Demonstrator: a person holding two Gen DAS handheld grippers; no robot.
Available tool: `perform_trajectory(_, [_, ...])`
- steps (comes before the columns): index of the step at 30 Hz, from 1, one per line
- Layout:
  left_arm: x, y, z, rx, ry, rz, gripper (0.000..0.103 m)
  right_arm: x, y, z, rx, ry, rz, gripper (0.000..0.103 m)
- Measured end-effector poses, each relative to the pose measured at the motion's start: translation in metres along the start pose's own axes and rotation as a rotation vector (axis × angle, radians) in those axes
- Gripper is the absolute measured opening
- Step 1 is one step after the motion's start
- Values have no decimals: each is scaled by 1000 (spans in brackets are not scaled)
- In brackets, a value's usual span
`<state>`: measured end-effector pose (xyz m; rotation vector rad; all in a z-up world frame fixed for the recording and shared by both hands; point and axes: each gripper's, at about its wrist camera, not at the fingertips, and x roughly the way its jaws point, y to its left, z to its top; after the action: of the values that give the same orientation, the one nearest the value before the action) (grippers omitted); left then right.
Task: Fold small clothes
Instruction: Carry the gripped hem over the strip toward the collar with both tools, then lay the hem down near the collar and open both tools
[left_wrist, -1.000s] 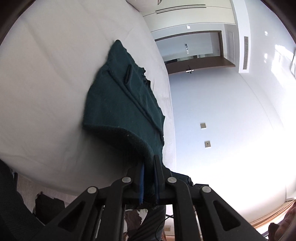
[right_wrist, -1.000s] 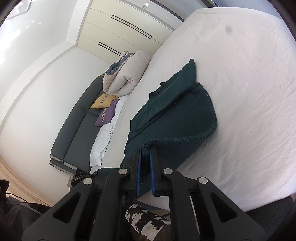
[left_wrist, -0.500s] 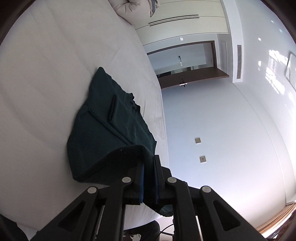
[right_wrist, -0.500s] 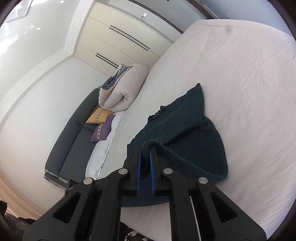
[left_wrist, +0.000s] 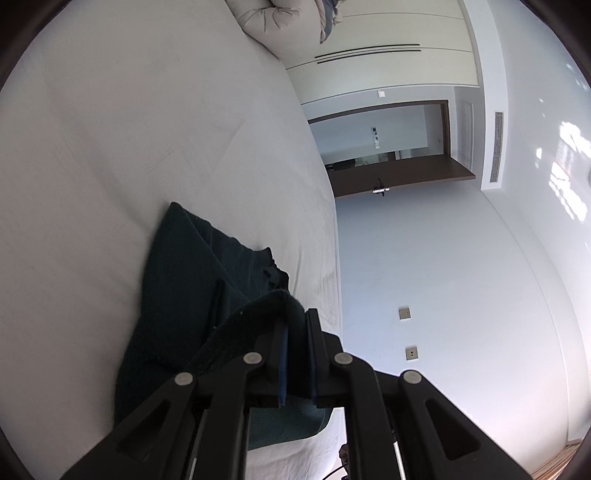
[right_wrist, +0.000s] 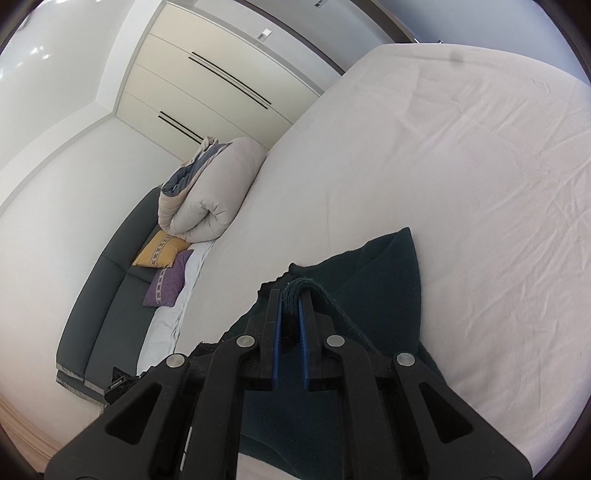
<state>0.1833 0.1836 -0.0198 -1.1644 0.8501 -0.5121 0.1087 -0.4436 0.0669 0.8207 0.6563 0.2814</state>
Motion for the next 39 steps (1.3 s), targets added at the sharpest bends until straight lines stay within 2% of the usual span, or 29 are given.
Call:
perform_trajectory(4, [27,15,25,-25,-2,49,9,46,-13,22,15,11,-64,7])
perform_trajectory(12, [72,45,48,-64,9,144,10,120,-40,46,24,31,-183,8])
perform_trajectory(13, [74,50,50,-76,9,144,14,126,-45,48,35,32,-211,8])
perform_trajectory(15, [72,58,49,-94,-7,154,38,138,-57,51,63,40,-234,8])
perform_trajectory(16, [67,60,48,-103,-29,154,56,145,-61,51,68,53,-243,8])
perform_trajectory(17, [61,63,47,-106,-46,146,62,151,-66,51,70,68,-256,10])
perform_trajectory(18, [55,65,46,-108,-55,144,62,155,-68,51,69,78,-263,12])
perform_trajectory(19, [51,66,44,-104,-56,150,62,157,-69,52,67,80,-258,20])
perform_trajectory(21, [46,62,36,-74,-46,165,62,154,-67,47,57,65,-243,42])
perform_trajectory(22, [47,59,31,-46,-31,168,62,153,-65,46,55,53,-224,71])
perform_trajectory(23, [48,54,24,-14,-10,176,62,150,-60,44,49,43,-205,85])
perform_trajectory(25, [52,46,11,56,24,206,62,144,-47,41,4,20,-199,85])
perform_trajectory(30, [58,32,-21,229,47,333,62,117,-17,26,-97,48,-236,85])
perform_trajectory(34, [54,38,-36,279,61,366,61,81,-7,5,-164,42,-259,85])
perform_trajectory(36, [51,40,-41,289,65,381,56,64,-4,-8,-174,36,-269,85])
perform_trajectory(39, [45,44,-42,298,67,404,40,47,-10,-27,-186,49,-300,85])
